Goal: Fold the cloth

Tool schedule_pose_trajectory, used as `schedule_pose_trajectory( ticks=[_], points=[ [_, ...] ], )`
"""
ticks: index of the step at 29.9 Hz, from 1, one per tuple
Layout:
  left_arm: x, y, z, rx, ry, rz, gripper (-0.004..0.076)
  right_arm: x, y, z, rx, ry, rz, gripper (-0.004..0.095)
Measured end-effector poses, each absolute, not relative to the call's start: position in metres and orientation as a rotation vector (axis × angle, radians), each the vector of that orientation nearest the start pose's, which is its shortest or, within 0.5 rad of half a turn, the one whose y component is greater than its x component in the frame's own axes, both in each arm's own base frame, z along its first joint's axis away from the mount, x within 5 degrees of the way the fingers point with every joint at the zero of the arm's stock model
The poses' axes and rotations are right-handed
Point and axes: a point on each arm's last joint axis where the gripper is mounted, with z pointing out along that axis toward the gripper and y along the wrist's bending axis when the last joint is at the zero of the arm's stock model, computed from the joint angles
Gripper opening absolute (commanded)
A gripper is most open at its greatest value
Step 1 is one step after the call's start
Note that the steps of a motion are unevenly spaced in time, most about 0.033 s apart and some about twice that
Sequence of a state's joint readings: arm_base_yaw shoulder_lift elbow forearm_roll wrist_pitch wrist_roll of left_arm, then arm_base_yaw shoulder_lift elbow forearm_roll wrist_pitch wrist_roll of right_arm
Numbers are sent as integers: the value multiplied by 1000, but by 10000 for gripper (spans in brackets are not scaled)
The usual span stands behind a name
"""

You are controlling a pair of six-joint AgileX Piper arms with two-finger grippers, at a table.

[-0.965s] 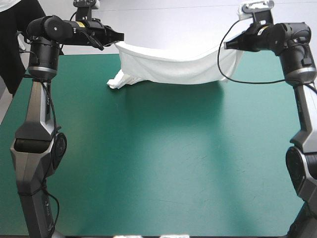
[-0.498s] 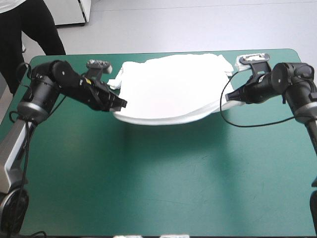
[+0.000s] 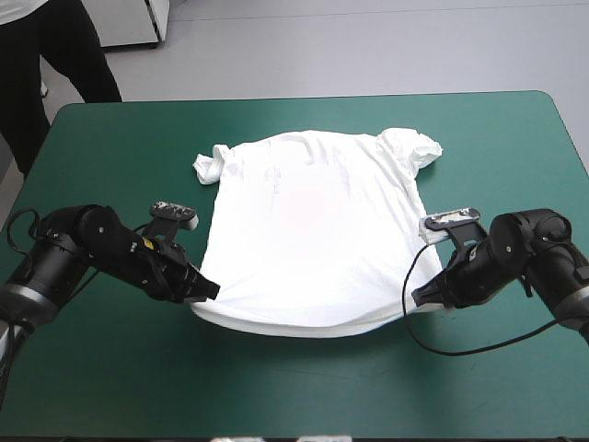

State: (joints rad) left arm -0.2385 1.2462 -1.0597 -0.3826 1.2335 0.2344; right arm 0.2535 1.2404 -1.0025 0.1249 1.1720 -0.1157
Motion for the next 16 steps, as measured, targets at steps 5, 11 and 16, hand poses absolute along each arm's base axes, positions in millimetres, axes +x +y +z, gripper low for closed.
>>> schedule_pose_trajectory(
  ticks=[5, 11, 16],
  points=[
    [185, -78, 292, 542, 2885, -551, -10, 188, 60, 280, -476, 2931, 199, -15],
    [171, -76, 268, 517, 2971, -575, -10, 165, 56, 264, -470, 2974, 217, -15],
    [163, -74, 253, 498, 3027, -595, -10, 153, 54, 247, -477, 3021, 217, -15]
  ],
)
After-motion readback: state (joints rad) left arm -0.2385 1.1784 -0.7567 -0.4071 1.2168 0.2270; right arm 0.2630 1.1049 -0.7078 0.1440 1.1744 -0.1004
